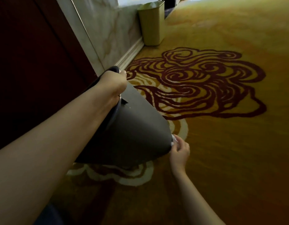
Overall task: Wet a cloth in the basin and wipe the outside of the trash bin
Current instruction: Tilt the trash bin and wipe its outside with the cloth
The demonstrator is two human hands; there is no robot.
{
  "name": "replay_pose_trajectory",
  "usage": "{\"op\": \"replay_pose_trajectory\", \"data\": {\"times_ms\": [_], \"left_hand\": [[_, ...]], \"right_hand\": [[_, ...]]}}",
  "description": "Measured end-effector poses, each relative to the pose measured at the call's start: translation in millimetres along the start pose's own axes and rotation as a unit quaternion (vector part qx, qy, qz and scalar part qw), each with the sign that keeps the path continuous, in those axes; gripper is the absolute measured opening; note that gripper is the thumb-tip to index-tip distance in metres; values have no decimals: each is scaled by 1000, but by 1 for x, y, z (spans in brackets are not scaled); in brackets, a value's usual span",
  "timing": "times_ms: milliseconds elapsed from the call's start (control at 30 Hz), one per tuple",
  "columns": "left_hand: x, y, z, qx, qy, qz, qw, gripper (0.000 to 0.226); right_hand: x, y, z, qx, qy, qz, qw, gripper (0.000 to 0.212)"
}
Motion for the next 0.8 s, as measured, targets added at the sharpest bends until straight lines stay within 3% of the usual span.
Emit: {"op": "replay_pose_trajectory", "data": {"times_ms": [100, 300, 500, 633, 700, 800], "left_hand": [[7, -6, 3, -3, 3, 19, 1000, 47], [5, -17, 25, 37, 65, -67, 995, 40], [19, -59, 52, 36, 133, -35, 990, 24], [55, -53, 84, 130, 158, 31, 978, 17], [73, -46, 101, 181, 171, 40, 968, 24], [100, -47, 117, 239, 136, 78, 958, 34]], "right_hand": [[-41, -10, -8, 19, 58, 34, 998, 27], [12, -14, -7, -19, 36, -100, 994, 27], [129, -27, 16, -31, -140, -115, 983, 21], [188, -12, 56, 5, -271, -43, 962, 19], [206, 6, 75, 29, -322, 13, 946, 20], [208, 35, 90, 69, -334, 123, 932, 21]]}}
Point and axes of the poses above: each hand's wrist, its own z-axis away from the middle knuckle, its own y-axis out of the palm, x = y × z, the point moved 10 cm from there along -z, towards the middle knuckle, and after that the axes turned 8 degrees about x, right-handed, at the moved point
